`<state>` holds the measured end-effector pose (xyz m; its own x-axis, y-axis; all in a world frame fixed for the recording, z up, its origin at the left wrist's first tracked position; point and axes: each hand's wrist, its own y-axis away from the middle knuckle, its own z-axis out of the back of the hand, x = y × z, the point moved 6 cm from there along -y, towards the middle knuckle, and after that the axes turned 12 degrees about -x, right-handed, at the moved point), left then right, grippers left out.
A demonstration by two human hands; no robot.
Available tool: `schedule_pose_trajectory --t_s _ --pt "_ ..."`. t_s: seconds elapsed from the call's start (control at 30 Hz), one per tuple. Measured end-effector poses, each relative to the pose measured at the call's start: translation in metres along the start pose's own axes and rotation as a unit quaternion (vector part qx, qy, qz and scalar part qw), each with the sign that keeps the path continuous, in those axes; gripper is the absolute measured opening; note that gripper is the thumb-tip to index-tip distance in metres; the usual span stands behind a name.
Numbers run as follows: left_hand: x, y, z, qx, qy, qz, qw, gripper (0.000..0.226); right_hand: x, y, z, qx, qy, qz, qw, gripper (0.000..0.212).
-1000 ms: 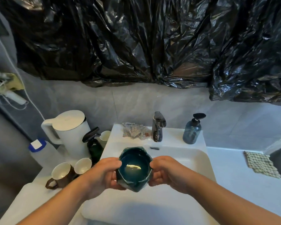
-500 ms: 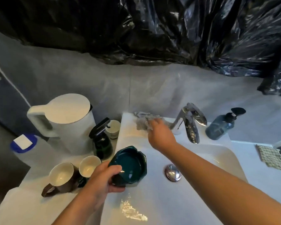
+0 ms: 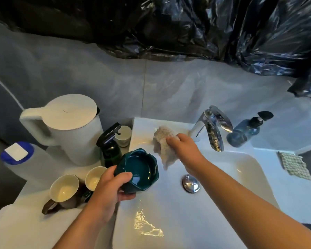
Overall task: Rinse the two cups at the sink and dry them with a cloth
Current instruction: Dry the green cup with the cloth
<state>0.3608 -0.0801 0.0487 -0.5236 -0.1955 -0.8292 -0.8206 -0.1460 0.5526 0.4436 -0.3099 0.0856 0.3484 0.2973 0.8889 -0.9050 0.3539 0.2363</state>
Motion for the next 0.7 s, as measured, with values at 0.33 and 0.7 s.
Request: schedule_pose_trajectory --t_s 0.33,0.7 --pt "0.028 0.075 -0.058 0.010 -0.031 -0.048 0.998 0.049 -0.050 0.127 0.072 0.095 -0.171 -0.044 0.980 0.021" --pt "0.084 0.124 -0.148 0.009 -0.048 -0.126 0.991 0.059 -0.114 0.126 0.133 -0.009 -0.027 0.037 0.999 0.045"
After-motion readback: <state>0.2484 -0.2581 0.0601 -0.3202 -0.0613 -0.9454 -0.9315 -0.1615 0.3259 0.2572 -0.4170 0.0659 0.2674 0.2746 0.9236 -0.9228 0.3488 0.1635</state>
